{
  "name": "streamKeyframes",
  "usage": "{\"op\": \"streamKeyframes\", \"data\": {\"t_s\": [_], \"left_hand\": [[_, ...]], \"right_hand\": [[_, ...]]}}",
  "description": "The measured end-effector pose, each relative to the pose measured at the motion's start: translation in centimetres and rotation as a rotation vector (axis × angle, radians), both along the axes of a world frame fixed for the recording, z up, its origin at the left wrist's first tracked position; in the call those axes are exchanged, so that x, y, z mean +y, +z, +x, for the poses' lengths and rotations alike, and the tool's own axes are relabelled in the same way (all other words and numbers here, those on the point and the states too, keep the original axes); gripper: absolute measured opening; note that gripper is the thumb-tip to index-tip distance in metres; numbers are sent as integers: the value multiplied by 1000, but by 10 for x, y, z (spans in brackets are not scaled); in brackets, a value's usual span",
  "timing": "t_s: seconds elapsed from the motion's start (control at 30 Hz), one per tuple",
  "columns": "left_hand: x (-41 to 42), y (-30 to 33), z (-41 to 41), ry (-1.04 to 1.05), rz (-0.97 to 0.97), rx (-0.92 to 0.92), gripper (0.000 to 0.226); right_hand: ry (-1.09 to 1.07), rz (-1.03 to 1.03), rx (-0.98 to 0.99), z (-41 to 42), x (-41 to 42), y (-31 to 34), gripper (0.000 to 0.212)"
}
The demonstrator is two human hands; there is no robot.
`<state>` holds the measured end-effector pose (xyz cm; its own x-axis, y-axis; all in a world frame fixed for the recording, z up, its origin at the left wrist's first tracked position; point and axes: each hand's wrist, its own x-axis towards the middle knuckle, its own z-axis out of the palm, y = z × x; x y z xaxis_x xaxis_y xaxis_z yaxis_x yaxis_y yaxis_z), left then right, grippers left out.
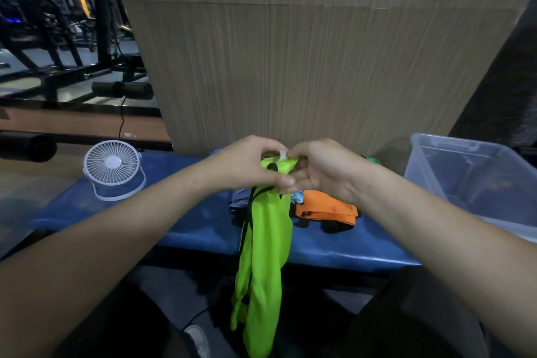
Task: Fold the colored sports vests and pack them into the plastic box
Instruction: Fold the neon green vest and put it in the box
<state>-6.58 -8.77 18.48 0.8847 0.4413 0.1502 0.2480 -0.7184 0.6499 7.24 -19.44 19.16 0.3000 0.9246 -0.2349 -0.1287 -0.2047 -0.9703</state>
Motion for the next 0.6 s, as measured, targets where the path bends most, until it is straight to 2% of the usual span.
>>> {"op": "streamKeyframes", "data": {"t_s": [0.07, 0.13, 0.2, 0.33, 0.4, 0.5, 0.6], "left_hand": [[1, -2, 2, 58, 195, -26, 21], [3, -1, 1, 90, 264, -77, 18], [7, 1, -1, 131, 298, -98, 26], [12, -1, -3, 127, 294, -69, 27], [12, -2, -4, 79, 289, -65, 25], [13, -2, -6, 41, 238, -106, 21], [18, 0, -10, 12, 207, -100, 20]], "right_hand": [[35, -2, -9, -2, -2, 1, 24], [71, -3, -41, -2, -2, 1, 27], [101, -2, -103, 0, -1, 0, 27], [163, -64, -472, 1, -3, -2, 18], [127, -71, -653, 1, -3, -5, 13], [12, -5, -910, 9, 0, -9, 18], [-31, 68, -1099, 14, 2, -13, 15]]}}
